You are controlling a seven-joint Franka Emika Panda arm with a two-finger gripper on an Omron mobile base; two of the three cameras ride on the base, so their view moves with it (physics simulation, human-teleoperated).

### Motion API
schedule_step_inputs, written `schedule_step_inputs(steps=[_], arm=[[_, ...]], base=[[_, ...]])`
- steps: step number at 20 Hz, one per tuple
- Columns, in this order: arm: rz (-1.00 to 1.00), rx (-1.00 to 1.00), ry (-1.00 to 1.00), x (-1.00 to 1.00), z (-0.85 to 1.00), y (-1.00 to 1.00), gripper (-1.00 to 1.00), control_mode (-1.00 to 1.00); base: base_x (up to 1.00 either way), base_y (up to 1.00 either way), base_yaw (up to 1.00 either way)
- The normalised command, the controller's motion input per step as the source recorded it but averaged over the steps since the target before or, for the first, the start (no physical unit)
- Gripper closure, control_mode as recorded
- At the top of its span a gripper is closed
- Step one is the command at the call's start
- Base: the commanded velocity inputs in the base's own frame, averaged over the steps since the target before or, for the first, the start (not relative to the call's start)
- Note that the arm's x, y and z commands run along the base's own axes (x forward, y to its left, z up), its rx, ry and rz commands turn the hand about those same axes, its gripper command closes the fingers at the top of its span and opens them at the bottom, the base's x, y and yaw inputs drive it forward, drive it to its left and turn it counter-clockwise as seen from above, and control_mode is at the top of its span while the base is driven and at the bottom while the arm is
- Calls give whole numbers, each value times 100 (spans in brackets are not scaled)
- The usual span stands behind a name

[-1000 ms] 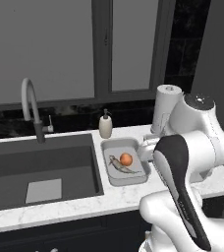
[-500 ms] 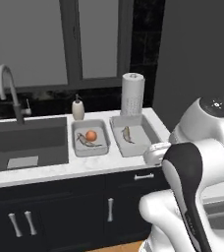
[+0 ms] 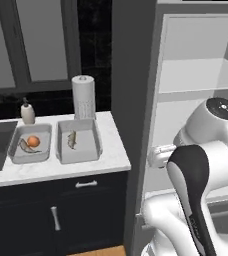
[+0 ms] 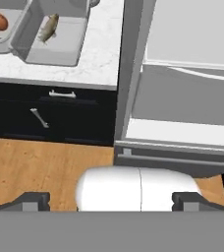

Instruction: Place one onion and one fish in each tupperware on the nearby counter, to pack two identical lunches.

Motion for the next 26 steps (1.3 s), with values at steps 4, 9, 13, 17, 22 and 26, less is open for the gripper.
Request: schedule_step_inputs(steps=[4,9,13,17,22,26], arm=[[0,0,0,0,0,0,-100,100],[0,0,0,0,0,0,-100,100],[0,0,0,0,0,0,-100,100],[0,0,0,0,0,0,-100,100],[0,0,0,0,0,0,-100,100],[0,0,0,0,0,0,-100,100]], base=[[5,-74,-2],[16,-8,-34],[27,9,-53],[16,0,-50],[59,0,-19],[85,-3,0]])
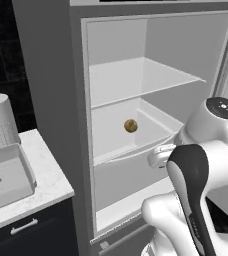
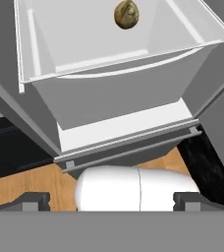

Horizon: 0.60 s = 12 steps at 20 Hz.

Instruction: Place one onion and one fish in each tupperware on the nearby counter, to pack two identical lunches.

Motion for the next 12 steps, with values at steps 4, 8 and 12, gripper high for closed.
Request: schedule_step_inputs(steps=[4,8,12], arm=[[0,0,0,0,0,0,-100,100],[0,0,0,0,0,0,-100,100],[0,0,0,0,0,0,-100,100]], base=[[92,-32,6],[83,-52,36],[54,-41,37]])
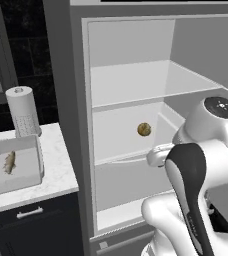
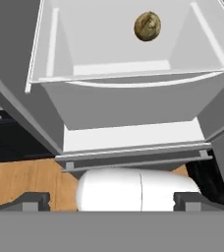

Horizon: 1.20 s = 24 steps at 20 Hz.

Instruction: Place one onion and one fish in each tupperware on the nearby counter, to pack two identical lunches.

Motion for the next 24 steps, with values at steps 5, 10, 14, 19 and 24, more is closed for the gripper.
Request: schedule_step_inputs(steps=[5,10,14,19,24], arm=[[5,1,0,60,-1,-38,-100,-100],[0,0,-5,98,-23,-10,-100,-100],[0,0,-20,71,-39,-24,-100,-100],[1,1,-3,84,-16,-43,-100,-100],[1,1,6,87,-1,-24,-100,-100]], base=[[0,0,0],[0,0,0],[0,0,0],[0,0,0],[0,0,0]])
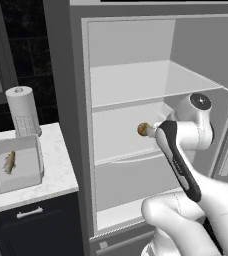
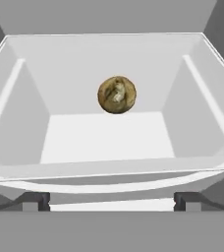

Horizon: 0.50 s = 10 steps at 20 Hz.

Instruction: Place one onion and one fish in each tupperware on the nearby counter, to pack two identical lunches.

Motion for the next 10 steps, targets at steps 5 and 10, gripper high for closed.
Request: schedule_step_inputs(steps=[5,10], arm=[[6,0,0,78,-34,-3,-100,-100],[6,0,-8,61,-45,0,-100,-100]], base=[[0,0,0],[0,0,0]])
